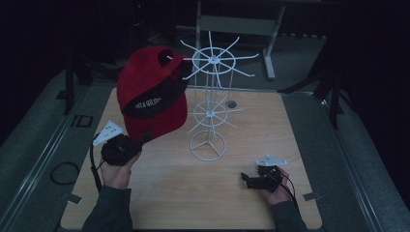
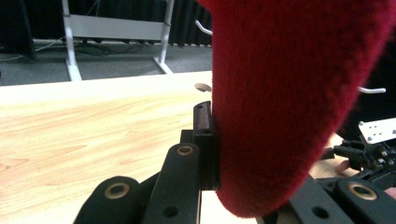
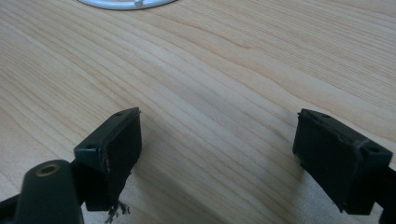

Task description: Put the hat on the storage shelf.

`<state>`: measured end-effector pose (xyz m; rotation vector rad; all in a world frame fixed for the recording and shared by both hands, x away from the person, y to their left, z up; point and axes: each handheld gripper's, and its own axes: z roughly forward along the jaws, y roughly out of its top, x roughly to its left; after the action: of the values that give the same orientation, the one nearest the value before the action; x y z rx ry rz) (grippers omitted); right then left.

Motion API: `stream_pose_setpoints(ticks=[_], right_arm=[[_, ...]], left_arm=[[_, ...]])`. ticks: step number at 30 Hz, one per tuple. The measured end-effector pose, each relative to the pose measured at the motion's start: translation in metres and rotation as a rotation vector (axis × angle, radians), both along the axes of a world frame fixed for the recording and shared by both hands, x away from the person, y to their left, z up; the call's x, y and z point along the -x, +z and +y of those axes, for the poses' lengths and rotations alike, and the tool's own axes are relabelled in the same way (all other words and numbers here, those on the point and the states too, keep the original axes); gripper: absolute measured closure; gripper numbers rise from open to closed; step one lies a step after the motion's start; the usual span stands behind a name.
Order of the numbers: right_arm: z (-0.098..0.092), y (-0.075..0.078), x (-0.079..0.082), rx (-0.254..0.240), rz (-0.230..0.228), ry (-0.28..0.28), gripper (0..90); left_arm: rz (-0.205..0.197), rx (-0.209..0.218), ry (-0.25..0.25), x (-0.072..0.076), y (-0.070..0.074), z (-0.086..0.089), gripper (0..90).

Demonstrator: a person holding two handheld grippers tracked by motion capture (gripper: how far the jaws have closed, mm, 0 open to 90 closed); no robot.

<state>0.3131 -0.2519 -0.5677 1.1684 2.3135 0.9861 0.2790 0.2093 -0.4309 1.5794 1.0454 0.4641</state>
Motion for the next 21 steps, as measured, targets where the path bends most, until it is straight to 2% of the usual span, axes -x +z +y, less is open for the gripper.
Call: stream_pose_setpoints(ticks=[6, 14, 21], right_arm=[[0.000, 0.000, 0.000, 0.000, 0.000, 0.000, 15.2], [0.000, 0.000, 0.000, 0.000, -0.001, 0.000, 15.3], [0.000, 0.000, 0.000, 0.002, -0.002, 0.003, 15.3]], left_arm=[[0.015, 0.002, -0.002, -0.002, -0.006, -0.003, 85.5], [0.028, -0.040, 0.001, -0.004, -0.015, -0.008, 85.4], [0.041, -0.050, -0.003, -0.007, -0.022, -0.012, 85.1]])
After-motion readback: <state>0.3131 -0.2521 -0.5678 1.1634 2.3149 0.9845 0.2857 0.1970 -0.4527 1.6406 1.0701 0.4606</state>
